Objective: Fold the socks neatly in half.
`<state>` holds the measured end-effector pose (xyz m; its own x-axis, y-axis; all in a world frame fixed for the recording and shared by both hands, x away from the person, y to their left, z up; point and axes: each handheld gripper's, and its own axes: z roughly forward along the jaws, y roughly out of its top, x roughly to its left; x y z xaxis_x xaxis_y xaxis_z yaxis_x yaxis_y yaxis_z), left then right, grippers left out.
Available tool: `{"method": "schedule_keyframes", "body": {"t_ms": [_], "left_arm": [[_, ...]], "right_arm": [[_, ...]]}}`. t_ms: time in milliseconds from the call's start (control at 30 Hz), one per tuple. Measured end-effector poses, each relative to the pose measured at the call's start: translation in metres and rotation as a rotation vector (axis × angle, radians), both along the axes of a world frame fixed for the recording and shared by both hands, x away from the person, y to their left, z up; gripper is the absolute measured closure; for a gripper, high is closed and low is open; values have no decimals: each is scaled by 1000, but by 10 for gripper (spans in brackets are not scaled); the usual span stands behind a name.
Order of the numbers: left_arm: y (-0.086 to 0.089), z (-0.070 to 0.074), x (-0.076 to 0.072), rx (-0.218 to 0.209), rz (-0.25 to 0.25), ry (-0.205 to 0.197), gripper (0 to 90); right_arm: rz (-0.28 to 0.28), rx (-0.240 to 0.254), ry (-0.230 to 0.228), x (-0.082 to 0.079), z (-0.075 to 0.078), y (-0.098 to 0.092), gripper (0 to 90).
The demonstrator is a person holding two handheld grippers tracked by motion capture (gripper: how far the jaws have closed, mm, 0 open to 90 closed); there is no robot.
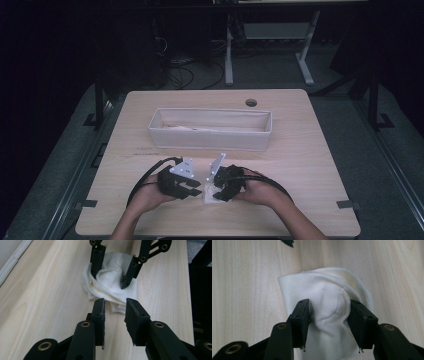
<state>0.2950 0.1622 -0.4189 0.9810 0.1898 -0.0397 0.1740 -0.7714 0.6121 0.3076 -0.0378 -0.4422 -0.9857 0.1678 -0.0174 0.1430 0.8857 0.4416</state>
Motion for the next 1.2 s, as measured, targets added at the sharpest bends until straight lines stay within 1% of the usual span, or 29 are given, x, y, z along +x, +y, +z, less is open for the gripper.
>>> {"method": "schedule_keyframes", "body": {"t_ms": [133, 233, 333, 600, 800, 967, 1200], "left_arm": [[5, -1, 2, -1, 14, 4, 681], [9, 0, 2, -10, 24, 1, 679], [13, 0, 3, -19, 36, 5, 678], [20, -1, 6, -20, 56, 5, 665], [24, -1, 6, -24, 68, 3, 649], [25, -1, 7, -24, 76, 4, 626], [27, -2, 7, -30, 95, 5, 588]], "right_arm": [[-10, 3, 12, 0, 0, -1, 544], [-10, 5, 9, 1, 0, -1, 572], [-22, 4, 15, 1, 0, 0, 606], [-37, -5, 26, 2, 1, 1, 692], [-50, -11, 30, 3, 2, 3, 722], [-62, -4, 49, 4, 2, 1, 732], [-59, 5, 57, 5, 3, 0, 747]]}}
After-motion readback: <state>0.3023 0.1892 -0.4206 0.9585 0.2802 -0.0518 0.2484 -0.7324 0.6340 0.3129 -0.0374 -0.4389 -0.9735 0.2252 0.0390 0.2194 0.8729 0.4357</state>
